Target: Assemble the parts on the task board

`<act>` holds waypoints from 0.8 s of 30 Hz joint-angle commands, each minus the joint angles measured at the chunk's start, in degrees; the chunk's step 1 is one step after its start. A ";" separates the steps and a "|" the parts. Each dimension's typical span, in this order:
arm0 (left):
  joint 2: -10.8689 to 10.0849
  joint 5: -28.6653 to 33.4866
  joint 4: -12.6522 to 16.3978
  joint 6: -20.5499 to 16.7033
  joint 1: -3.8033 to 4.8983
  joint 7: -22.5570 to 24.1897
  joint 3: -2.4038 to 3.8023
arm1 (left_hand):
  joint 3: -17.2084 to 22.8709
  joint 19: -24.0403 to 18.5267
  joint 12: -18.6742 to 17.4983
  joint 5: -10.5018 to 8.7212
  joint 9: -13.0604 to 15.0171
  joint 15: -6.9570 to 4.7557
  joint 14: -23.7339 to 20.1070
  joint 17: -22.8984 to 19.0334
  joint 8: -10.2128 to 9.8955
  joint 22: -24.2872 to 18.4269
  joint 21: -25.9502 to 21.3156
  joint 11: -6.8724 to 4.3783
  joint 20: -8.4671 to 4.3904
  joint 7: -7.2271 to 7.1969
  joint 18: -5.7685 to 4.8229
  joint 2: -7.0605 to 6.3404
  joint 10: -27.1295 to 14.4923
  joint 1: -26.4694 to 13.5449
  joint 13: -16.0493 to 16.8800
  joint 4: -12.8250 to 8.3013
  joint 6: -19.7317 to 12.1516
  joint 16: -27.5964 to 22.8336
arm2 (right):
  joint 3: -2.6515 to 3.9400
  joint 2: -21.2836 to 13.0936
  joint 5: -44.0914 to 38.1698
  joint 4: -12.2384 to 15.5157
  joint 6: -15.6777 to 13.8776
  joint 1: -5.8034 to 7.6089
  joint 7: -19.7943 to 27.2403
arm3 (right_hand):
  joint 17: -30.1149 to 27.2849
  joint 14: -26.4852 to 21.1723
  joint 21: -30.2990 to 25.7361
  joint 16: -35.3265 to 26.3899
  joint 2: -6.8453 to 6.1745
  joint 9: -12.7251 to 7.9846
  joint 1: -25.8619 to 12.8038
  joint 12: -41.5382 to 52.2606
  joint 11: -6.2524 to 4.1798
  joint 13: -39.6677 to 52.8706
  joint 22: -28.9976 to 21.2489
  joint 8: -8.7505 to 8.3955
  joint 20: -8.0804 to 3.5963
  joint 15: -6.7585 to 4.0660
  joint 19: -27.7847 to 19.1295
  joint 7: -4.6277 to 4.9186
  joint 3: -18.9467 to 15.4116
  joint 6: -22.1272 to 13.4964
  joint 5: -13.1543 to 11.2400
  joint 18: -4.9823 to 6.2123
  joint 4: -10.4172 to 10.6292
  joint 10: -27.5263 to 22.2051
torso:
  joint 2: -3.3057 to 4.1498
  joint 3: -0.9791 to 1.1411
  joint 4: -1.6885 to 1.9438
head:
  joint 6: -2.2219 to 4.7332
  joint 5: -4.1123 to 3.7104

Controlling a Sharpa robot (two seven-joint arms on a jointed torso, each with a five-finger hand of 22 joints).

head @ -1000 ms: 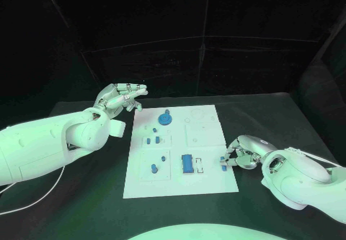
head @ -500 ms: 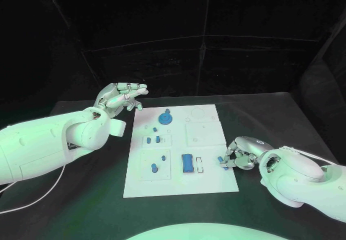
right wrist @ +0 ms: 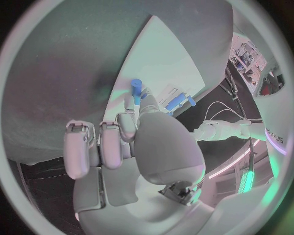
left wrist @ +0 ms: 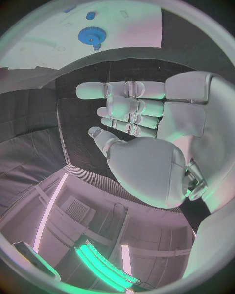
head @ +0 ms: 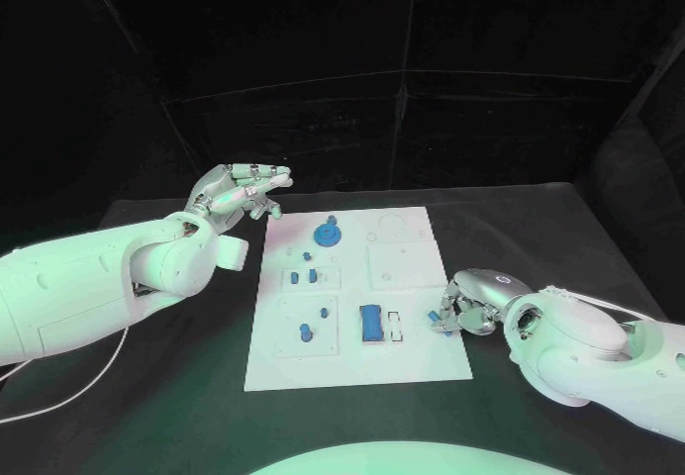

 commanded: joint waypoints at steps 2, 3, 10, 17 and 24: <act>-0.08 0.10 0.17 0.70 0.08 0.38 0.04 | -0.31 0.25 0.28 0.22 0.06 -0.04 -0.37 -0.01 0.22 -0.10 -0.23 -0.01 0.29 -0.14 0.81 0.29 -0.28 0.22 -0.08 -0.07 -0.44 -0.09 | -0.46 0.52 -5.48 -0.57 6.62 -0.57 -1.10 | -0.13 3.12 -0.31 -0.38 -0.06 -0.45 0.88 -0.42 -0.25 -0.30 10.35 -0.61 -0.01 -0.39 2.21 0.11 -0.21 0.16 -0.33 -0.36 -0.25 -0.29 | -0.03 0.01 -0.01 | -0.05 0.01; -0.08 0.10 0.17 0.70 0.08 0.38 0.04 | -0.31 0.25 0.28 0.22 0.06 -0.04 -0.37 -0.01 0.22 -0.10 -0.23 -0.01 0.29 -0.14 0.81 0.29 -0.28 0.22 -0.08 -0.07 -0.44 -0.09 | -0.46 0.64 -6.09 -0.63 7.20 -0.58 -1.16 | -0.13 3.12 -0.31 -0.38 -0.07 -0.45 0.87 -0.42 -0.25 -0.30 10.35 -0.62 -0.01 -0.39 2.21 0.11 -0.22 0.15 -0.34 -0.36 -0.25 -0.29 | -0.02 -0.01 -0.03 | 0.04 0.02; -0.01 0.10 0.09 0.73 0.08 0.35 0.04 | -0.31 0.25 0.28 0.22 0.06 -0.04 -0.37 -0.01 0.22 -0.10 -0.23 -0.01 0.29 -0.14 0.81 0.29 -0.28 0.22 -0.08 -0.07 -0.44 -0.09 | -0.47 1.30 -9.72 -0.89 10.52 -0.62 -1.53 | -0.26 3.07 -0.47 -0.53 -0.09 -0.60 2.05 -0.97 -0.18 -0.57 10.17 -1.05 0.07 -0.30 2.05 0.20 0.16 0.08 0.29 -0.31 -1.12 -0.62 | -0.03 0.06 0.03 | 0.02 -0.04; 0.10 0.10 0.02 0.74 0.08 0.34 0.04 | -0.31 0.25 0.28 0.22 0.06 -0.04 -0.37 -0.01 0.22 -0.10 -0.23 -0.01 0.29 -0.14 0.81 0.29 -0.28 0.22 -0.08 -0.07 -0.44 -0.09 | -0.46 1.18 -10.68 -0.30 8.87 -0.62 -1.97 | -0.03 3.13 -0.31 -0.50 1.73 -0.86 4.91 -0.89 -0.56 -0.40 10.45 -1.51 -0.10 -0.55 2.28 -0.08 3.06 1.08 6.07 -0.38 -2.46 -0.67 | -0.06 0.07 0.01 | 0.19 -0.06; 0.25 0.10 -0.04 0.74 0.08 0.34 0.03 | -0.31 0.25 0.28 0.22 0.06 -0.04 -0.37 -0.01 0.22 -0.10 -0.23 -0.01 0.29 -0.14 0.81 0.29 -0.28 0.22 -0.08 -0.07 -0.44 -0.09 | -0.44 0.10 -4.77 1.55 1.37 -0.60 -2.54 | 0.63 3.30 0.20 -0.15 2.12 -0.83 4.49 -0.44 -0.99 -0.09 11.15 -1.73 -0.52 -0.97 2.88 -0.67 6.59 2.15 12.83 -0.58 -2.11 -0.01 | -0.05 0.05 0.05 | 0.36 -0.20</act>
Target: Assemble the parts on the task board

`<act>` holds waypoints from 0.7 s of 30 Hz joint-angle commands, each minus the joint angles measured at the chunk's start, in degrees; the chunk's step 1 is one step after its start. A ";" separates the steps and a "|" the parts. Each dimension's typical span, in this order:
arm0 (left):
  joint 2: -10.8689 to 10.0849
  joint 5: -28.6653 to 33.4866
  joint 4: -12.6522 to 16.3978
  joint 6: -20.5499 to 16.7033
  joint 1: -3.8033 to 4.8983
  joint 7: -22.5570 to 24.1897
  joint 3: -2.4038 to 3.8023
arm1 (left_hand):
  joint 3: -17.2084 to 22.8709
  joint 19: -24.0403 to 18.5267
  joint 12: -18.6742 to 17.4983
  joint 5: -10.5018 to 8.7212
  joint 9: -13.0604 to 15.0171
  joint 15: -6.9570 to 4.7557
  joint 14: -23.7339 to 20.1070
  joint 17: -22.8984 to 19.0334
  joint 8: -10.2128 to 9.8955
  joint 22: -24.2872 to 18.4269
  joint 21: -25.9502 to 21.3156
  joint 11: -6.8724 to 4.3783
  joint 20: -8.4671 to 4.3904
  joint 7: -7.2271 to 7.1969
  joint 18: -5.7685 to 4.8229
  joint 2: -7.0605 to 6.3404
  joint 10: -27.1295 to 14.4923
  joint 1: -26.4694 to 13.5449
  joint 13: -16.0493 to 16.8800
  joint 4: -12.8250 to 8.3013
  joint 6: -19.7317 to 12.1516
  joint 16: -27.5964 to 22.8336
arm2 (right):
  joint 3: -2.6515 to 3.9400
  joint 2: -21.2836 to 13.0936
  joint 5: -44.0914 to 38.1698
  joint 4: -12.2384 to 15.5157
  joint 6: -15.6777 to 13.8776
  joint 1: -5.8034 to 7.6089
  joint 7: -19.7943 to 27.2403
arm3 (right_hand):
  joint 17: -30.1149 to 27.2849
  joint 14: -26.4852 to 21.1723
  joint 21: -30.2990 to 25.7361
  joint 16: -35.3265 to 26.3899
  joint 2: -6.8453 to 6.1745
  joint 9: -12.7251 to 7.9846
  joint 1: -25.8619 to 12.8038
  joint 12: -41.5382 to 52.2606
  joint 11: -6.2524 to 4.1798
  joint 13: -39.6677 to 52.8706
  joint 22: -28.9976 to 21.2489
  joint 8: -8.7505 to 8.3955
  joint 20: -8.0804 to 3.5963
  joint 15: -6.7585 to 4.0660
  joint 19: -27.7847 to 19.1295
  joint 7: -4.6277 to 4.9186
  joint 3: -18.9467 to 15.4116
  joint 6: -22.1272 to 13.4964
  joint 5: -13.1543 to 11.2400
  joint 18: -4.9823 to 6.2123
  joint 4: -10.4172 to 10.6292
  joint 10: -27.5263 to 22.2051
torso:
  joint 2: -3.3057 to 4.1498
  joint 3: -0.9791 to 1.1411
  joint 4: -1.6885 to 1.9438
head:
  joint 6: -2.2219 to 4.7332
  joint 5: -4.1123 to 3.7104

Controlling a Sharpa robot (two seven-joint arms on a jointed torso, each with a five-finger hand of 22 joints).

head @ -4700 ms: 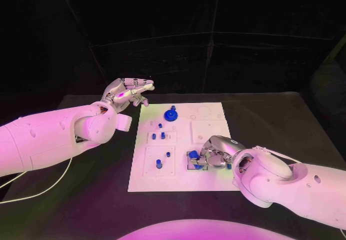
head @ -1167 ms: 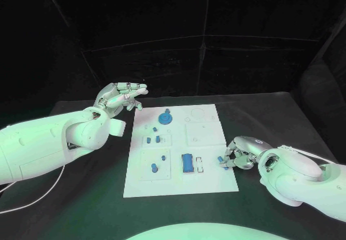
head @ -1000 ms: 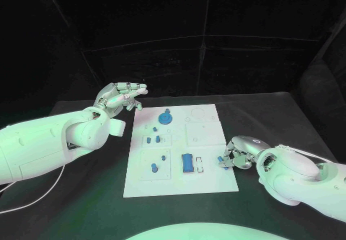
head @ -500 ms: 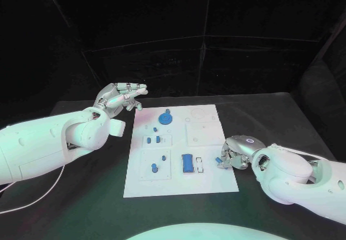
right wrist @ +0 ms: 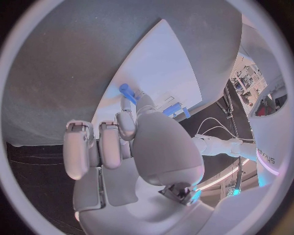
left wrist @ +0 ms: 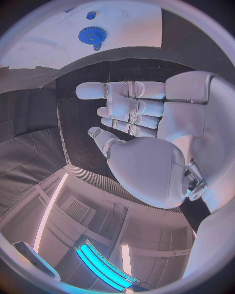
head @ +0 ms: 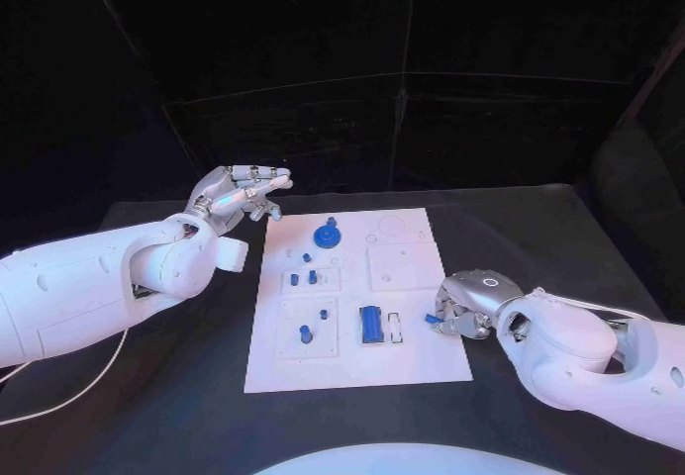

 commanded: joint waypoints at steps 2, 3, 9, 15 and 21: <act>0.16 0.10 0.01 0.65 0.08 0.35 0.04 | -0.31 0.25 0.28 0.22 0.06 -0.04 -0.37 -0.01 0.22 -0.06 -0.23 -0.01 0.29 -0.14 0.80 0.29 -0.28 0.22 -0.08 -0.07 -0.44 -0.09 | -0.43 -0.59 6.45 0.72 -5.11 -0.42 -2.05 | 0.61 3.42 0.37 0.06 1.77 0.52 1.30 0.22 -0.54 0.52 11.18 0.26 -0.55 -0.45 2.89 -0.10 1.46 0.61 1.56 -0.60 0.34 0.55 | 0.00 -0.02 0.06 | 0.14 -0.11; 0.17 0.10 0.01 0.65 0.08 0.35 0.03 | -0.31 0.25 0.28 0.22 0.06 -0.04 -0.37 -0.01 0.22 -0.06 -0.23 -0.01 0.29 -0.14 0.80 0.29 -0.28 0.22 -0.08 -0.07 -0.44 -0.09 | -0.43 -0.65 7.20 0.97 -6.26 -0.42 -2.06 | 0.62 3.42 0.37 0.07 1.73 0.53 1.22 0.22 -0.53 0.53 11.18 0.25 -0.56 -0.46 2.90 -0.12 1.56 0.63 1.60 -0.60 0.39 0.57 | 0.00 -0.02 0.07 | 0.21 -0.12; 0.23 0.10 0.00 0.65 0.08 0.37 0.03 | -0.31 0.25 0.28 0.22 0.06 -0.04 -0.37 -0.01 0.22 -0.06 -0.23 -0.01 0.29 -0.14 0.80 0.29 -0.28 0.22 -0.08 -0.07 -0.44 -0.09 | -0.41 -0.77 11.21 2.37 -12.68 -0.39 -2.01 | 0.97 3.50 0.60 0.26 0.54 0.65 -0.62 0.40 -0.69 0.66 11.52 0.09 -0.65 -0.59 3.17 -0.34 3.14 0.98 0.94 -0.69 1.47 1.02 | 0.04 -0.04 0.15 | 0.40 -0.07; 0.23 0.10 0.07 0.65 0.08 0.39 0.02 | -0.31 0.25 0.28 0.22 0.06 -0.04 -0.37 -0.01 0.22 -0.06 -0.23 -0.01 0.29 -0.14 0.80 0.29 -0.28 0.22 -0.08 -0.07 -0.44 -0.09 | -0.39 -0.41 14.73 3.33 -15.75 -0.37 -1.93 | 1.45 3.61 0.86 0.54 -0.35 0.77 -2.12 0.67 -0.83 0.85 11.88 0.03 -0.76 -0.69 3.46 -0.54 4.28 1.43 0.31 -0.80 2.55 1.44 | 0.09 -0.07 0.04 | 0.42 0.10; 0.25 0.10 0.16 0.70 0.08 0.39 0.02 | -0.31 0.25 0.28 0.22 0.06 -0.04 -0.37 -0.01 0.22 -0.06 -0.23 -0.01 0.29 -0.14 0.80 0.29 -0.28 0.22 -0.08 -0.07 -0.44 -0.09 | -0.39 0.96 20.59 3.26 -16.38 -0.36 -1.76 | 1.93 3.72 1.07 0.84 -1.28 1.00 -3.77 1.41 -1.05 1.36 12.17 0.15 -0.89 -0.86 3.70 -0.81 5.09 2.11 0.32 -0.88 3.80 1.98 | 0.09 -0.06 0.09 | 0.48 0.27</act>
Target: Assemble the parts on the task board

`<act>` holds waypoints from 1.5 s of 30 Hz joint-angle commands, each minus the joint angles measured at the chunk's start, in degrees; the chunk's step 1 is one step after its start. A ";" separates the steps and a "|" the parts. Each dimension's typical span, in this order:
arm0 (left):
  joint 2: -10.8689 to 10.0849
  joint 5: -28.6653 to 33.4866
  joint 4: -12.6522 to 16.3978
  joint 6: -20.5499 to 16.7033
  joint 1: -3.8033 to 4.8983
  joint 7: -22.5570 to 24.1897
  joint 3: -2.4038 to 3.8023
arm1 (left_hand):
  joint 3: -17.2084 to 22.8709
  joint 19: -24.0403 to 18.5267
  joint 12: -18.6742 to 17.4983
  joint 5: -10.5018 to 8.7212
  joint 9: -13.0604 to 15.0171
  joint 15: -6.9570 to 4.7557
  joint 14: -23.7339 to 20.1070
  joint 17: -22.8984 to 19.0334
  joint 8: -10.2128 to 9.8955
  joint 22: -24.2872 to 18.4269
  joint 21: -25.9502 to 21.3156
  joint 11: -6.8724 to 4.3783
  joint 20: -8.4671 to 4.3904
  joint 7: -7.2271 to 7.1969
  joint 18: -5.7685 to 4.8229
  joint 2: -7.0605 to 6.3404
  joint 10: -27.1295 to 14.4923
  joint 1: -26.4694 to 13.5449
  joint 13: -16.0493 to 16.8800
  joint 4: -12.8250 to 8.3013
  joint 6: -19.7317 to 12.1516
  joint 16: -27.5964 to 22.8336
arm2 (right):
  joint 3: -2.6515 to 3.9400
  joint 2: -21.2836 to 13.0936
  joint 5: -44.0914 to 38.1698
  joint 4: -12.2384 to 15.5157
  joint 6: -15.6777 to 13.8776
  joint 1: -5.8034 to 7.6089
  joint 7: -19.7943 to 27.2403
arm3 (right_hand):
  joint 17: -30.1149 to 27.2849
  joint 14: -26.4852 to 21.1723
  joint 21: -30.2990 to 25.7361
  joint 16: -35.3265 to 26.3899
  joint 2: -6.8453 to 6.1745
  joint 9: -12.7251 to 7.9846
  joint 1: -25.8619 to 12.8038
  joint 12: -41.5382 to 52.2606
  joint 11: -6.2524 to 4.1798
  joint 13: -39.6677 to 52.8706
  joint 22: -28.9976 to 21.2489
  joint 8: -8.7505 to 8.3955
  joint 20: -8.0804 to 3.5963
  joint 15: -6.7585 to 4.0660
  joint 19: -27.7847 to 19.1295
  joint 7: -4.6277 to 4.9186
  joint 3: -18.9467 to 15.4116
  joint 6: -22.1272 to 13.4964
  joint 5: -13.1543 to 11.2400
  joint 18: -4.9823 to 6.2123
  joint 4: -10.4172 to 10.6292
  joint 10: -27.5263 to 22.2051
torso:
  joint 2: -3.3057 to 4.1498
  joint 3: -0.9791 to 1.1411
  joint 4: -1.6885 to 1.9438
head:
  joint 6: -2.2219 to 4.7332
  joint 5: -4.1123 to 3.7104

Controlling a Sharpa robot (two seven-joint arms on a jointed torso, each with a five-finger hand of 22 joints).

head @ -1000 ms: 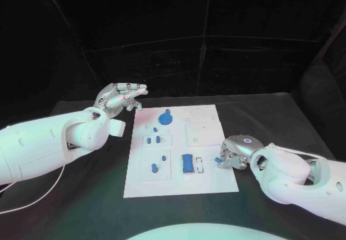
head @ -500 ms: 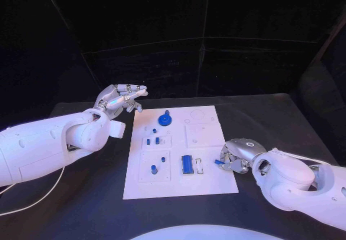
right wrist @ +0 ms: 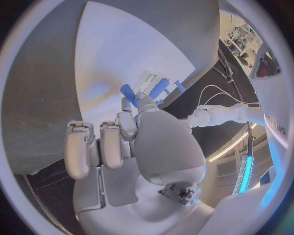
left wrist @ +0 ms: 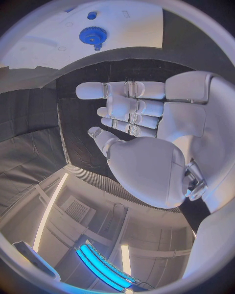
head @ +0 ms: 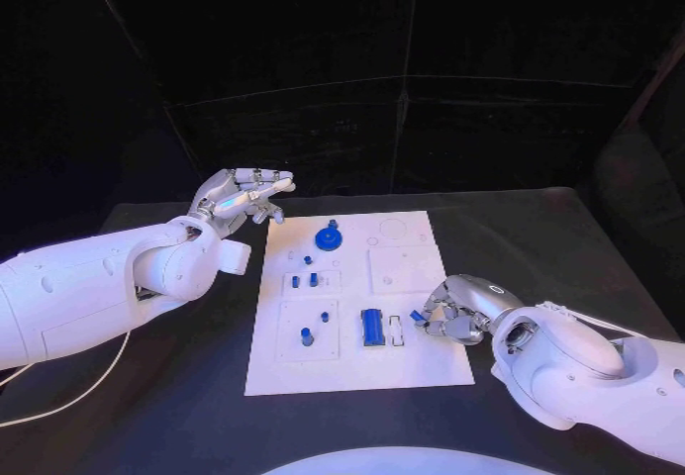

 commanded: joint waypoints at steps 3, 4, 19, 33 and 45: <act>0.05 0.10 0.17 0.68 0.08 0.39 0.04 | -0.31 0.25 0.29 0.22 0.06 -0.04 -0.37 -0.01 0.23 -0.07 -0.23 -0.01 0.29 -0.14 0.80 0.29 -0.28 0.22 -0.08 -0.07 -0.44 -0.09 | 0.01 0.97 8.06 -0.21 -2.83 0.08 0.05 | 2.24 3.68 0.33 0.48 -1.01 0.96 -2.63 0.84 -1.31 0.65 12.33 0.25 -0.51 -0.34 3.82 -1.26 0.17 2.08 0.96 -0.92 1.59 2.10 | 0.02 0.01 0.01 | 0.07 0.14; 0.03 0.10 0.18 0.66 0.08 0.39 0.04 | -0.31 0.25 0.29 0.22 0.06 -0.04 -0.37 -0.01 0.23 -0.07 -0.23 -0.01 0.29 -0.14 0.80 0.29 -0.28 0.22 -0.08 -0.07 -0.44 -0.09 | 0.01 1.18 8.84 -0.37 -2.55 0.08 0.06 | 2.35 3.70 0.37 0.56 -1.13 1.01 -3.16 1.01 -1.33 0.77 12.38 0.25 -0.53 -0.36 3.86 -1.28 0.09 2.17 1.61 -0.93 1.97 2.20 | -0.01 0.01 -0.04 | 0.02 0.31; -0.16 0.10 0.44 0.72 0.10 0.39 0.04 | -0.31 0.27 0.33 0.23 0.06 -0.04 -0.41 -0.12 0.30 -0.13 -0.29 -0.02 0.29 -0.15 0.80 0.34 -0.33 0.31 -0.08 -0.10 -0.46 -0.12 | 0.00 4.68 13.29 -3.05 0.01 0.09 -0.24 | 2.78 3.77 0.54 0.82 -1.38 1.63 -4.94 1.92 -1.76 1.45 12.63 0.81 -0.79 -0.70 4.05 -1.84 0.08 3.44 1.78 -1.00 3.38 2.85 | 0.03 0.00 -0.07 | -0.26 0.40; -0.31 0.10 0.52 0.72 0.10 0.39 0.04 | -0.31 0.27 0.33 0.23 0.06 -0.04 -0.41 -0.12 0.30 -0.13 -0.29 -0.02 0.29 -0.15 0.80 0.34 -0.33 0.31 -0.08 -0.10 -0.46 -0.12 | 0.01 6.53 13.39 -4.35 -0.57 0.10 -0.34 | 2.85 3.78 0.58 0.85 -1.50 1.97 -5.66 1.92 -1.89 1.51 12.69 1.03 -0.93 -0.83 4.09 -2.00 -0.03 3.78 0.76 -1.02 3.91 2.97 | 0.03 0.02 -0.12 | -0.38 0.51; -0.36 0.10 0.55 0.68 0.11 0.36 0.04 | -0.33 0.29 0.36 0.22 0.07 -0.05 -0.40 -0.10 0.34 -0.15 -0.31 -0.02 0.28 -0.15 0.80 0.35 -0.34 0.33 -0.08 -0.10 -0.45 -0.10 | 0.01 7.08 12.75 -4.71 -0.30 0.10 -0.36 | 2.75 3.73 0.52 0.74 -1.75 2.87 -10.81 1.96 -1.70 1.74 12.64 1.40 -0.92 -0.67 4.04 -1.82 -3.15 4.07 -6.48 -1.00 6.87 3.22 | 0.01 0.00 -0.09 | -0.52 0.56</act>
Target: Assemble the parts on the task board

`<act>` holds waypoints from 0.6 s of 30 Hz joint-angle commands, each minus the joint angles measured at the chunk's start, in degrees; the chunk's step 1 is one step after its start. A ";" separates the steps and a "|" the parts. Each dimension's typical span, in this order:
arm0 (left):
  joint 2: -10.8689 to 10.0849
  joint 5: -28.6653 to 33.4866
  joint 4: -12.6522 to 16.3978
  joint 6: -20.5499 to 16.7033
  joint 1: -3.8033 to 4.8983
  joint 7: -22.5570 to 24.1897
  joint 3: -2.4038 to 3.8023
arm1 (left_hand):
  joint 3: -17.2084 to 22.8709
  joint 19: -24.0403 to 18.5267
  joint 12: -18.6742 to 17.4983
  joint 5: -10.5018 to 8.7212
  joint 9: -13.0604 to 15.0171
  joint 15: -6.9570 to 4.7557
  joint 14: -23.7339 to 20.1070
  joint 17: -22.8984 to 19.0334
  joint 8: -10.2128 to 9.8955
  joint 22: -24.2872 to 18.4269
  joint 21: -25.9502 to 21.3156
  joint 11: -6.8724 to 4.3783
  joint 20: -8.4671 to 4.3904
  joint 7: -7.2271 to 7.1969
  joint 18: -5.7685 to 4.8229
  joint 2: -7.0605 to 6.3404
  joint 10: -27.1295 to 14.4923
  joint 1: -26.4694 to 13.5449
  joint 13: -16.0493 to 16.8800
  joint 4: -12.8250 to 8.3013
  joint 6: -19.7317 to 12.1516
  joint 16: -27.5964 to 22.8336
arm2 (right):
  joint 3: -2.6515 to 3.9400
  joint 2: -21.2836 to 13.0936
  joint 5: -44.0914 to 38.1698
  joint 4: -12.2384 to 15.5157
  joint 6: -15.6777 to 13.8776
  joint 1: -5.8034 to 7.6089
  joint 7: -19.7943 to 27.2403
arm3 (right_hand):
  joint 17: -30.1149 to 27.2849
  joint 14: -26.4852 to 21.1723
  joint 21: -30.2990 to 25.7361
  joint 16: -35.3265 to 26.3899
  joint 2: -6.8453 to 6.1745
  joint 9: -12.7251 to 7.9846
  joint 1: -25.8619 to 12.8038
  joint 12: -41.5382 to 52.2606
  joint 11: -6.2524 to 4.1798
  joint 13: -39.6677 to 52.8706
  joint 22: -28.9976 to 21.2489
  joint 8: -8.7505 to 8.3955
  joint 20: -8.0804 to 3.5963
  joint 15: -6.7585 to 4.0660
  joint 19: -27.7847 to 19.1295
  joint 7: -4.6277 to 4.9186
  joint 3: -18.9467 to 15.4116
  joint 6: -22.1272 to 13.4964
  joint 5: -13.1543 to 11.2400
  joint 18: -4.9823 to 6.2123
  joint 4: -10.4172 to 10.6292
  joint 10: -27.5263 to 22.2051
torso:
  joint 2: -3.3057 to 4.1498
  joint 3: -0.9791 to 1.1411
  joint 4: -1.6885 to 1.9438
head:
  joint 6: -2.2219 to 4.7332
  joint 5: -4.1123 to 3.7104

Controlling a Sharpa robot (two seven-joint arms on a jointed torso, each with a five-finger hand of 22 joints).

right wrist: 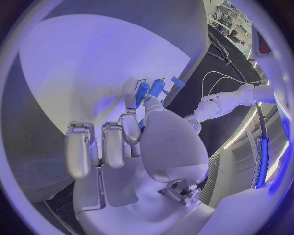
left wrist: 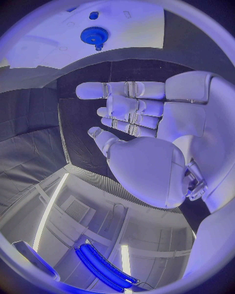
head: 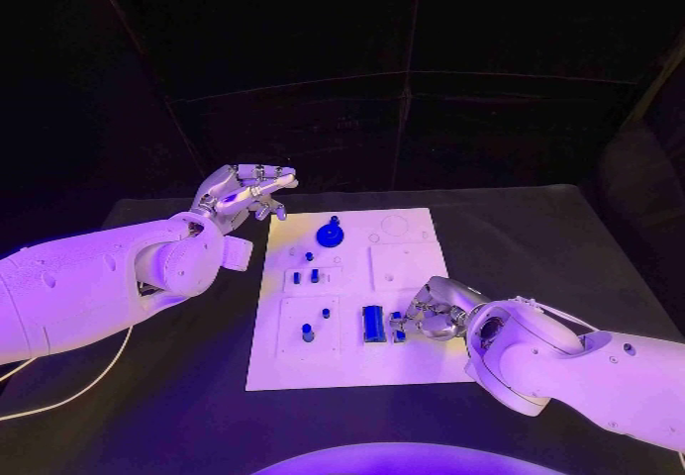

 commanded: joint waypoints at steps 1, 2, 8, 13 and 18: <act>-0.05 0.10 0.15 0.58 0.10 0.35 0.04 | -0.33 0.29 0.36 0.22 0.06 -0.05 -0.40 -0.03 0.34 -0.09 -0.31 -0.02 0.29 0.05 0.80 0.35 -0.34 0.33 -0.08 -0.10 -0.25 -0.10 | 0.00 0.11 -0.54 0.00 0.05 0.05 0.14 | 2.79 3.63 0.28 0.12 0.31 0.18 -2.46 -0.15 -0.06 0.56 12.64 0.00 -0.27 -0.14 3.82 0.50 -1.59 0.08 -5.48 -1.00 0.63 0.71 | -0.02 -0.03 0.03 | 0.06 0.04; -0.05 0.10 0.16 0.57 0.10 0.35 0.04 | -0.33 0.29 0.36 0.22 0.06 -0.05 -0.40 -0.03 0.34 -0.09 -0.31 -0.02 0.29 0.05 0.80 0.35 -0.34 0.33 -0.08 -0.10 -0.25 -0.10 | 0.00 0.11 -0.69 -0.04 -0.01 0.05 0.12 | 2.75 3.62 0.25 0.08 0.59 0.30 -3.15 -0.18 -0.04 0.59 12.60 0.01 -0.24 -0.13 3.79 0.51 -2.16 0.02 -7.56 -0.99 0.65 0.71 | -0.04 -0.03 0.03 | 0.06 0.04; -0.11 0.10 0.22 0.54 0.10 0.35 0.04 | -0.33 0.29 0.36 0.22 0.06 -0.05 -0.40 -0.03 0.34 -0.09 -0.31 -0.02 0.29 0.05 0.80 0.35 -0.34 0.33 -0.08 -0.10 -0.25 -0.10 | 0.00 -0.03 -2.00 -0.27 -0.38 0.05 0.04 | 2.42 3.55 0.06 -0.17 1.31 0.80 -4.85 -0.60 0.03 0.50 12.38 0.01 -0.17 -0.10 3.60 0.56 -4.30 -0.29 -13.18 -0.91 0.67 0.55 | -0.04 -0.02 0.02 | 0.06 0.04; -0.14 0.10 0.22 0.52 0.10 0.34 0.04 | -0.33 0.29 0.36 0.22 0.06 -0.05 -0.40 -0.03 0.34 -0.09 -0.31 -0.02 0.29 0.05 0.80 0.35 -0.34 0.33 -0.08 -0.10 -0.25 -0.10 | 0.00 -0.21 -2.87 -0.27 -0.25 0.06 0.05 | 2.23 3.51 -0.11 -0.32 1.32 0.93 -4.66 -0.90 0.07 0.37 12.16 -0.04 -0.14 -0.07 3.41 0.60 -4.78 -0.50 -13.74 -0.85 0.52 0.41 | -0.08 0.00 0.01 | 0.15 0.03; -0.16 0.10 0.22 0.52 0.10 0.34 0.04 | -0.33 0.29 0.36 0.22 0.06 -0.05 -0.40 -0.03 0.34 -0.09 -0.31 -0.02 0.29 0.05 0.80 0.35 -0.34 0.33 -0.08 -0.10 -0.25 -0.10 | 0.00 -0.74 -3.19 0.29 0.29 0.05 0.36 | 2.07 3.48 -0.20 -0.47 0.99 1.28 -1.48 -1.09 0.15 0.38 12.08 -0.08 -0.10 -0.02 3.33 0.71 -5.09 -0.88 -13.35 -0.82 -1.08 0.25 | -0.02 0.04 0.01 | 0.06 0.09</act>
